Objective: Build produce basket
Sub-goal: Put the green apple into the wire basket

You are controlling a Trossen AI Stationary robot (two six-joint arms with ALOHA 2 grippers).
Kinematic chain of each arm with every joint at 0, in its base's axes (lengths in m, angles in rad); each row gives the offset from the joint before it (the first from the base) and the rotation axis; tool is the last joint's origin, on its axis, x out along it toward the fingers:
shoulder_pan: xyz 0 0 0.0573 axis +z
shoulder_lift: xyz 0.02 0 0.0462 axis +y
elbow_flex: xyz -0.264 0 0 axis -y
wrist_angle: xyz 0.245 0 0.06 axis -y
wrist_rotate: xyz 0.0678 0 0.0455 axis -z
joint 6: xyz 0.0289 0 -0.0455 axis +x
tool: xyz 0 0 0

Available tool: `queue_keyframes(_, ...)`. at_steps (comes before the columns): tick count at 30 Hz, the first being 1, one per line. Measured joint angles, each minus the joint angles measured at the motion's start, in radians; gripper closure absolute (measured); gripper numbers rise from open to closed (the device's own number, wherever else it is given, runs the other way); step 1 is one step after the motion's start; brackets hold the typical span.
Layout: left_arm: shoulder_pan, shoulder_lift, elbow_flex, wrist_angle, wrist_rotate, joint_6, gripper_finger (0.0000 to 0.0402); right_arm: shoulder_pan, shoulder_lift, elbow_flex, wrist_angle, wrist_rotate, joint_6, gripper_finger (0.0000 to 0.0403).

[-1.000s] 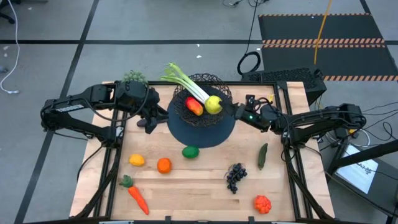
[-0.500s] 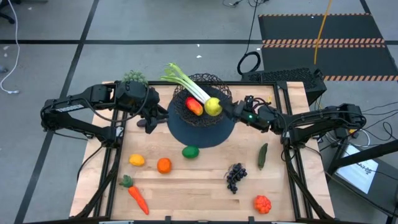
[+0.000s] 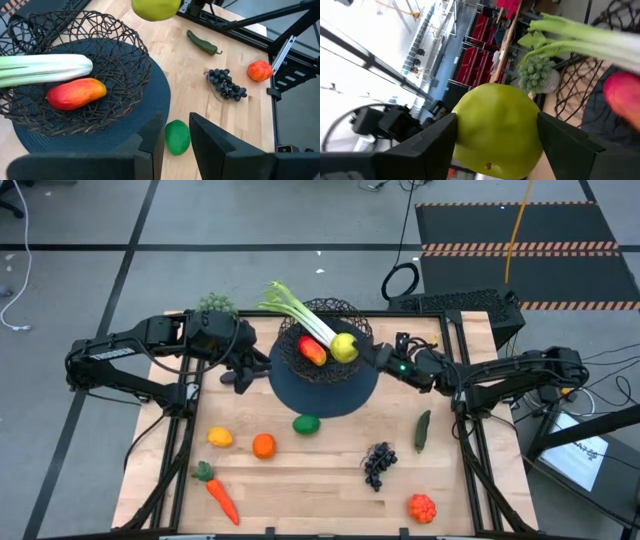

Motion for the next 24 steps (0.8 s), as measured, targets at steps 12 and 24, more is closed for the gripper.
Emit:
queue_keyframes(12, 0.0, 0.0, 0.0, 0.0, -0.092, -0.02, 0.0311, -0.116, 0.0, 0.0, -0.03, -0.012, -0.206, 0.0145)
queue_keyframes(24, 0.0, 0.017, 0.0, 0.004, -0.159, -0.048, 0.0311, -0.285, 0.0, 0.001, -0.276, -0.163, -0.247, 0.0145)
